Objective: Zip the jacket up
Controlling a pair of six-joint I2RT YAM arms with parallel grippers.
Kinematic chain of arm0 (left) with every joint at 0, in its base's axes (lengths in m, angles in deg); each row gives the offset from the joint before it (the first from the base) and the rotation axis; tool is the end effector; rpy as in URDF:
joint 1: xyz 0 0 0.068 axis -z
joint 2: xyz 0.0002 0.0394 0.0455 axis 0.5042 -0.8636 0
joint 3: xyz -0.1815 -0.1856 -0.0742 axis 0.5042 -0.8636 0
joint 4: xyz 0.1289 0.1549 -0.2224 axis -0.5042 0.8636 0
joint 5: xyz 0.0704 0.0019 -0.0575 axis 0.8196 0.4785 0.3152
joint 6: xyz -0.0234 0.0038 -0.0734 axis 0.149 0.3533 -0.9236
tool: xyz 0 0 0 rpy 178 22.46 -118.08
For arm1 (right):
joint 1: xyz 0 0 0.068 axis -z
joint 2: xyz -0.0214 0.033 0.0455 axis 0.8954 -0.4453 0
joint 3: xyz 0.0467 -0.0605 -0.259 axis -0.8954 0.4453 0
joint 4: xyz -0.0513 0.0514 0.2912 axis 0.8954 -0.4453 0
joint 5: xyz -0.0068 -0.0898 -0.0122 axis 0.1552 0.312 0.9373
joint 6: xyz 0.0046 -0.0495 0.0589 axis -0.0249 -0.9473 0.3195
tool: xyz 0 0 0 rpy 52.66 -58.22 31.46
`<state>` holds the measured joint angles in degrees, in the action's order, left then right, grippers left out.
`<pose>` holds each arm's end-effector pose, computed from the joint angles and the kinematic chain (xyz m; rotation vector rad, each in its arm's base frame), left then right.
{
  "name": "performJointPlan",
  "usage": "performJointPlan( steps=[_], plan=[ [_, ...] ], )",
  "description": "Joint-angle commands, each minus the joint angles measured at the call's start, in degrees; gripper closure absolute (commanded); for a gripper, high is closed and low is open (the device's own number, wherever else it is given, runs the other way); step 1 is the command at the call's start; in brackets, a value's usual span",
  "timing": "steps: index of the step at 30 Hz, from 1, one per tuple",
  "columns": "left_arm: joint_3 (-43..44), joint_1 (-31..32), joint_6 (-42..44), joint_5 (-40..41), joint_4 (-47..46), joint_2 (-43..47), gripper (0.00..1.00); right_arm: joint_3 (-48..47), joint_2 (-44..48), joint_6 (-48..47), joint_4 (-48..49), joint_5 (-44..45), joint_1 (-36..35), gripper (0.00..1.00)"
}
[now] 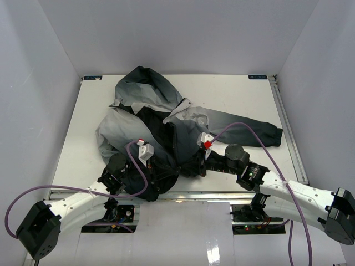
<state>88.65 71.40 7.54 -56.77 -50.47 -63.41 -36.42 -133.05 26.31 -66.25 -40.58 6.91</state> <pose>0.1430 -0.1847 0.1924 0.9184 1.4378 -1.4176 0.1359 0.2416 0.2503 -0.9276 1.4785 1.0971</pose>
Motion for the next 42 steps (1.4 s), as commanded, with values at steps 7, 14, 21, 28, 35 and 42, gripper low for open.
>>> performJointPlan(
  steps=[7, 14, 21, 28, 35, 42],
  plan=[
    [1.2, 0.8, 1.9, 0.7, 3.8, -1.4, 1.00, -4.2, 1.6, 0.0, 6.3, -2.1, 0.2, 0.92],
    [2.0, 0.8, 2.3, 1.6, 4.9, -2.2, 1.00, -4.6, 1.9, 0.4, 6.6, -3.7, 0.2, 0.92],
    [1.5, 0.8, 2.1, 1.9, 3.6, -3.7, 1.00, -5.7, 2.3, 1.2, 7.1, -4.9, 0.2, 0.92],
    [1.5, 0.8, 1.8, 1.2, 2.1, -5.5, 1.00, -6.9, 0.8, 1.5, 7.8, -5.5, 0.2, 0.92],
    [1.1, 0.9, 2.4, 1.4, 2.8, -5.8, 1.00, -7.2, -1.0, 2.7, 9.4, -6.3, 0.2, 0.92],
    [1.4, 0.9, 3.5, 3.4, 5.3, -5.7, 1.00, -7.1, -1.5, 3.3, 10.2, -6.6, 0.2, 0.92]
  ],
)
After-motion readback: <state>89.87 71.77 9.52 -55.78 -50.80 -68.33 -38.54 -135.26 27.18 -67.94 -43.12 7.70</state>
